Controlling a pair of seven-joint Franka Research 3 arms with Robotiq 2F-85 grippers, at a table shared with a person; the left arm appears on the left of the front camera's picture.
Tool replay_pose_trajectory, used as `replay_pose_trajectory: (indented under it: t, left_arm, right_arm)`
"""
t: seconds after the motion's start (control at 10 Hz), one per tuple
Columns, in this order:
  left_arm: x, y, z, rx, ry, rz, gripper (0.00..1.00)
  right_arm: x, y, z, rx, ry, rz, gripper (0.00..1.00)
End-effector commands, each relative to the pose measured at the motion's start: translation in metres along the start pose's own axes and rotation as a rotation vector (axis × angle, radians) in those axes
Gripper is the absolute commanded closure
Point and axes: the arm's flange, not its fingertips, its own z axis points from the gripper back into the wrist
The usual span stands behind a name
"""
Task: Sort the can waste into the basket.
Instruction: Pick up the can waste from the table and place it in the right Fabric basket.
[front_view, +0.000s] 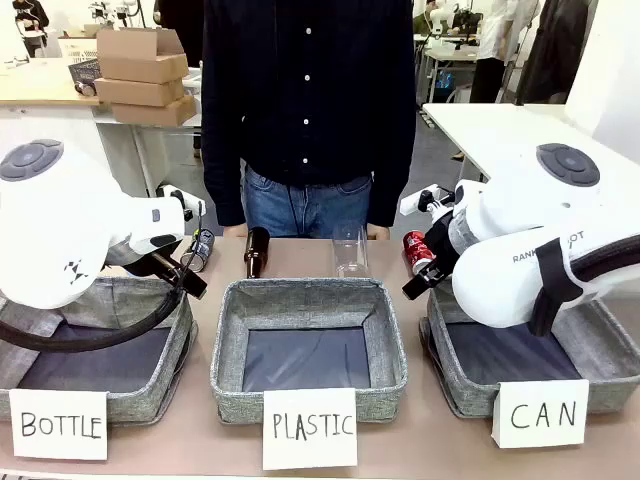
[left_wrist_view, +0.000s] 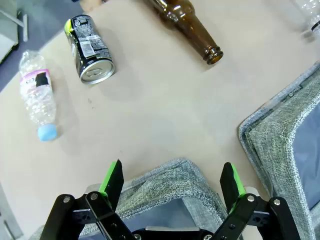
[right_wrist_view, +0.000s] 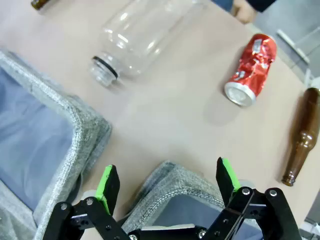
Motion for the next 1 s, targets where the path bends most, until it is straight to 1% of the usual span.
replay_pose_trajectory:
  t: [0.0, 0.9]
  left_arm:
    - [0.0, 0.0, 0.0, 0.0, 0.0, 0.0, 0.0]
    - [0.0, 0.0, 0.0, 0.0, 0.0, 0.0, 0.0]
  right_arm:
    - [0.0, 0.0, 0.0, 0.0, 0.0, 0.0, 0.0]
    - [0.0, 0.0, 0.0, 0.0, 0.0, 0.0, 0.0]
